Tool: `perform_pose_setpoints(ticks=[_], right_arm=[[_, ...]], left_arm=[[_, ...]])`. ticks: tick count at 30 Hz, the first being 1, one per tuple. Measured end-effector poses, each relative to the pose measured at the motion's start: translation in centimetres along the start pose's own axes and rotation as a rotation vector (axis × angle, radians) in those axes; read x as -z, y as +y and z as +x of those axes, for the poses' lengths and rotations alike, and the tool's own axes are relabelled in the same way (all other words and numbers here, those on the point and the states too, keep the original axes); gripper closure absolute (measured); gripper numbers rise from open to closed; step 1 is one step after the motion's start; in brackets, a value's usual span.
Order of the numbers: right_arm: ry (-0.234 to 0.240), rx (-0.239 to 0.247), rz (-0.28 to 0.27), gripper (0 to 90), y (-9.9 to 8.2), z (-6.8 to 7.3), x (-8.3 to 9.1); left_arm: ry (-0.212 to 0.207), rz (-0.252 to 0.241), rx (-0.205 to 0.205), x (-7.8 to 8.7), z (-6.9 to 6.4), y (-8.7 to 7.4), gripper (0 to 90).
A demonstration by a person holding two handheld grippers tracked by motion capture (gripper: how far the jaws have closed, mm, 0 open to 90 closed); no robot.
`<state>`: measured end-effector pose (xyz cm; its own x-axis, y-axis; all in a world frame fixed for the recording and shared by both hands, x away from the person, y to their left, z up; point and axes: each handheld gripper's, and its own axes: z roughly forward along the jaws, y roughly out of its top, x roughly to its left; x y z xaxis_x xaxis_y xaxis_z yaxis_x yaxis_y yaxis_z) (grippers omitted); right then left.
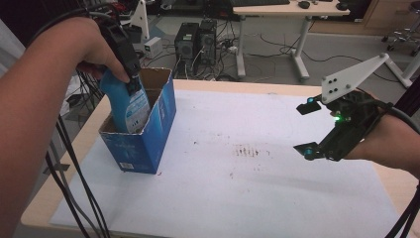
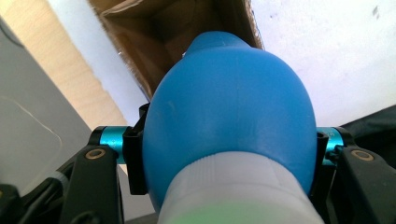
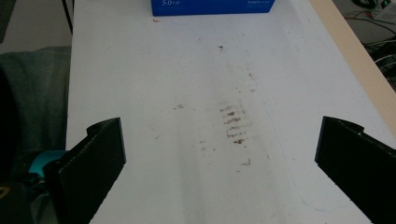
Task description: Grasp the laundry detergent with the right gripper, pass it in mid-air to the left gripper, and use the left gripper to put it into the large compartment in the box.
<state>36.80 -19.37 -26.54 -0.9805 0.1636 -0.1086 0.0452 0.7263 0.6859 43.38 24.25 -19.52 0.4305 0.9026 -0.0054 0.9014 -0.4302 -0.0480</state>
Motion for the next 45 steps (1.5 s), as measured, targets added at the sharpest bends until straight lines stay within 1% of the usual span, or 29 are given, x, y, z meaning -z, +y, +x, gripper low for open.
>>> perform_pose_setpoints(ticks=[3, 6, 9, 11, 12, 13, 14, 15, 16, 17, 18, 19, 21, 22, 24, 27, 28, 29, 30, 31, 33, 34, 35, 37, 43, 45], right_arm=[[-0.001, 0.006, -0.002, 0.9, 0.0, 0.0, 0.1], [-0.002, 0.0, 0.001, 0.9, -0.1, 0.1, 0.1], [-0.002, 0.0, 0.006, 0.9, -0.2, 0.0, 0.2], [-0.002, -0.001, 0.013, 0.9, -0.2, 0.1, 0.2], [-0.003, 0.001, 0.013, 0.9, -0.3, 0.1, 0.2], [-0.004, -0.003, 0.016, 0.9, -0.2, 0.1, 0.2], [-0.004, -0.003, 0.016, 0.9, -0.2, 0.1, 0.2], [-0.004, -0.004, 0.018, 0.8, -0.2, 0.2, 0.3], [-0.004, -0.004, 0.018, 0.8, -0.2, 0.2, 0.3], [-0.006, 0.0, 0.019, 0.9, -0.1, 0.2, 0.2], [-0.006, 0.0, 0.019, 0.9, -0.1, 0.2, 0.2], [-0.005, -0.001, 0.02, 0.9, -0.1, 0.2, 0.2], [-0.007, 0.001, 0.021, 0.9, -0.1, 0.3, 0.2], [-0.008, 0.0, 0.021, 0.9, 0.0, 0.3, 0.2], [-0.009, 0.002, 0.021, 0.9, 0.0, 0.3, 0.3], [-0.011, 0.002, 0.023, 0.9, 0.0, 0.4, 0.2], [-0.012, 0.002, 0.025, 0.9, 0.0, 0.3, 0.2], [-0.012, 0.002, 0.025, 0.9, 0.0, 0.3, 0.2], [-0.011, -0.001, 0.027, 0.9, 0.0, 0.4, 0.2], [-0.011, -0.003, 0.03, 0.9, 0.0, 0.4, 0.2], [-0.012, -0.004, 0.03, 0.9, 0.0, 0.4, 0.2], [-0.012, -0.002, 0.03, 0.9, 0.1, 0.4, 0.2], [-0.013, -0.003, 0.032, 0.9, 0.1, 0.4, 0.1], [-0.013, -0.005, 0.033, 0.9, 0.1, 0.4, 0.1], [-0.012, -0.002, 0.035, 0.9, 0.1, 0.4, 0.0], [-0.013, -0.007, 0.038, 0.9, 0.1, 0.4, 0.1]], left_arm=[[0.006, 0.008, -0.049, -1.1, 0.0, 0.1, 38.4], [0.023, 0.03, -0.1, -2.2, -0.1, 0.2, 38.3], [0.03, 0.031, -0.158, -3.4, -0.2, 0.2, 38.4], [0.035, 0.032, -0.226, -4.0, -0.3, 0.2, 38.4], [0.038, 0.035, -0.243, -4.3, -0.4, 0.2, 38.4], [0.038, 0.035, -0.282, -4.9, -0.4, 0.3, 38.3], [0.038, 0.035, -0.282, -4.9, -0.4, 0.3, 38.3], [0.038, 0.034, -0.309, -5.4, -0.5, 0.4, 38.3], [0.038, 0.034, -0.309, -5.4, -0.5, 0.4, 38.3], [0.037, 0.029, -0.332, -5.9, -0.6, 0.4, 38.3], [0.037, 0.029, -0.332, -5.9, -0.6, 0.4, 38.3], [0.036, 0.023, -0.339, -6.3, -0.6, 0.4, 38.3], [0.036, 0.024, -0.358, -6.7, -0.5, 0.5, 38.3], [0.034, 0.021, -0.37, -7.2, -0.4, 0.5, 38.3], [0.03, 0.014, -0.365, -7.5, -0.3, 0.4, 38.2], [0.033, 0.02, -0.403, -8.2, -0.1, 0.4, 38.2], [0.028, 0.015, -0.407, -8.7, -0.1, 0.4, 38.2], [0.028, 0.015, -0.407, -8.7, -0.1, 0.4, 38.2], [0.026, 0.017, -0.411, -8.8, -0.1, 0.4, 38.2], [0.024, 0.024, -0.425, -9.1, 0.0, 0.4, 38.2], [0.022, 0.02, -0.427, -9.3, 0.0, 0.4, 38.2], [0.022, 0.021, -0.435, -9.4, 0.0, 0.4, 38.2], [0.024, 0.033, -0.45, -9.7, 0.0, 0.5, 38.2], [0.021, 0.025, -0.447, -9.8, 0.0, 0.5, 38.1], [0.02, 0.031, -0.453, -9.9, 0.0, 0.6, 38.0], [0.017, 0.028, -0.448, -9.9, 0.1, 0.6, 37.8]])
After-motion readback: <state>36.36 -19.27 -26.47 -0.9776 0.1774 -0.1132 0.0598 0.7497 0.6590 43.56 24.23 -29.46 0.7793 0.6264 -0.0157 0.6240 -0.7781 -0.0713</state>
